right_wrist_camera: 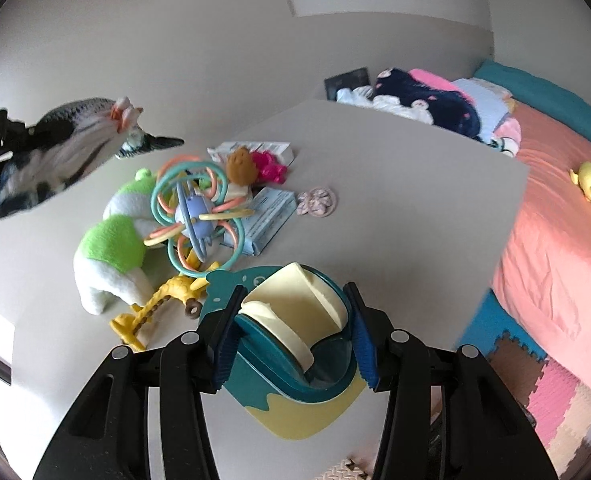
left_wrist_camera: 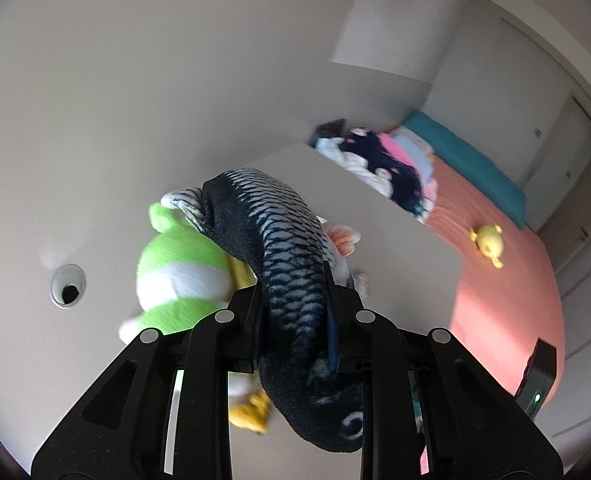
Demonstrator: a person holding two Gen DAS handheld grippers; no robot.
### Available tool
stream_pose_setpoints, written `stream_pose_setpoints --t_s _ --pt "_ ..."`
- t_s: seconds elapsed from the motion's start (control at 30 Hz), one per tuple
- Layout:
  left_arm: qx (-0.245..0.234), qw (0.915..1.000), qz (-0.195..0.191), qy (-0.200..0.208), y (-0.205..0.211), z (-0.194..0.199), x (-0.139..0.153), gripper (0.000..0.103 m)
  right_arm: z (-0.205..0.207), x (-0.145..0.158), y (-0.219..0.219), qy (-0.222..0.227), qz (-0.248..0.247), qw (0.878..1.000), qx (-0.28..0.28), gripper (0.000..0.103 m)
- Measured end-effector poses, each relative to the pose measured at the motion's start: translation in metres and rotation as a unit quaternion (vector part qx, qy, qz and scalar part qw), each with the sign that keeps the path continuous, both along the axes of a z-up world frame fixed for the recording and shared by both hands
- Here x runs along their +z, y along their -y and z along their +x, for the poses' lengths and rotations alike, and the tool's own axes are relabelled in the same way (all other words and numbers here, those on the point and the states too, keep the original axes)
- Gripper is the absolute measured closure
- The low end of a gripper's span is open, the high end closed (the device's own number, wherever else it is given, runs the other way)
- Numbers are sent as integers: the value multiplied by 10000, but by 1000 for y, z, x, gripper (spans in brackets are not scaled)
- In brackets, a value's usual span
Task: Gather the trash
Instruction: 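Carry the fish plush and potty toy over the trash bin and release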
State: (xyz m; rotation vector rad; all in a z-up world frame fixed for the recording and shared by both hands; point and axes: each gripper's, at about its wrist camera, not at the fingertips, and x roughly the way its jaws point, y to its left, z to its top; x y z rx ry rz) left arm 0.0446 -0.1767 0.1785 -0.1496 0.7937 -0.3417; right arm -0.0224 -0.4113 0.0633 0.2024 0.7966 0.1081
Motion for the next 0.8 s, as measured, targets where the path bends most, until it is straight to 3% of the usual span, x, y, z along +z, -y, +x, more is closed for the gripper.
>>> stream_pose_setpoints --t_s 0.17,0.33,0.57,0.8 --pt "-602 9980 56 188 56 -36 7 81 -48 12 40 228 1 9991 -360 53" --pt "-1288 9915 99 143 127 -62 -9 81 -108 14 105 304 -74 9940 -1052 53" --pt "-2312 9726 177 -181 227 -100 -48 81 -190 -12 189 63 -157 9776 -2099 53" --pt "-3158 9457 427 -636 324 -143 -101 81 -252 -56 258 -316 -56 9551 -2944 53"
